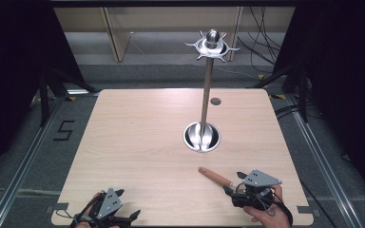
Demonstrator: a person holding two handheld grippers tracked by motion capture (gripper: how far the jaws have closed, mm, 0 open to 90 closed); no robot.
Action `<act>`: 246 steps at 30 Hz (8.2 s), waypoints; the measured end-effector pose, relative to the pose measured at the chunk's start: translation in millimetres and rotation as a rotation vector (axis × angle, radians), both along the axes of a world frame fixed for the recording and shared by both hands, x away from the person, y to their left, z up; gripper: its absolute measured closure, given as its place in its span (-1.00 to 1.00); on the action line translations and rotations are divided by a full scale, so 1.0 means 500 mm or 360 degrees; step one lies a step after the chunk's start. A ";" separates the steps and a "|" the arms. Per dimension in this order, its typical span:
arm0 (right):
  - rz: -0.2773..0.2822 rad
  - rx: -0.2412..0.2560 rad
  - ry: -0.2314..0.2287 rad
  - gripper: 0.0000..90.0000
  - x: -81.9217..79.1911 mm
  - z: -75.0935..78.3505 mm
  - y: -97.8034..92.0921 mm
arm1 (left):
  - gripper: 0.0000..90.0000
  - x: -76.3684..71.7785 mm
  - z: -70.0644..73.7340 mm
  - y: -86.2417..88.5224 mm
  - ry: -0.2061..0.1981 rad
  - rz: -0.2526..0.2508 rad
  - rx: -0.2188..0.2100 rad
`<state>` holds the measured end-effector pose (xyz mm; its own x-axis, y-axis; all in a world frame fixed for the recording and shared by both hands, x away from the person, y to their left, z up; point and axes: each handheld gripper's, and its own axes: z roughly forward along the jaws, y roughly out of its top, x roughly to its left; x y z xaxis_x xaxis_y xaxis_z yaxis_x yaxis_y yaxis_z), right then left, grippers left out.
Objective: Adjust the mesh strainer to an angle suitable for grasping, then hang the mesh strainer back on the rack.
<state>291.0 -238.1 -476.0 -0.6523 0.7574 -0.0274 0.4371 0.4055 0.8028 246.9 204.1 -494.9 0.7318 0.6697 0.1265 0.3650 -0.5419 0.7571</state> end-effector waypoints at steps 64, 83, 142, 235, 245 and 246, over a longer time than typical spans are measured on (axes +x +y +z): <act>0.0140 -0.0344 0.0299 -0.07 0.114 -0.004 0.089 | -0.67 0.002 -0.001 0.004 0.0005 0.0006 0.0029; 0.0224 -0.0488 0.0505 0.27 0.151 -0.015 0.100 | -0.67 0.003 -0.002 0.003 -0.0007 -0.0012 0.0017; 0.0324 0.0013 0.0230 0.54 0.158 0.105 -0.001 | -0.67 0.000 -0.001 0.000 0.0008 0.0016 -0.0029; 0.0311 0.0518 -0.0278 0.57 0.251 0.432 0.026 | -0.67 0.008 -0.003 0.003 0.0017 0.0005 0.0004; 0.0264 0.0506 -0.0235 0.57 0.273 0.461 0.036 | -0.67 0.007 -0.004 0.001 0.0031 0.0014 0.0007; 0.0257 0.0491 -0.0233 0.57 0.277 0.462 0.037 | -0.67 0.009 -0.003 0.002 0.0013 0.0000 0.0025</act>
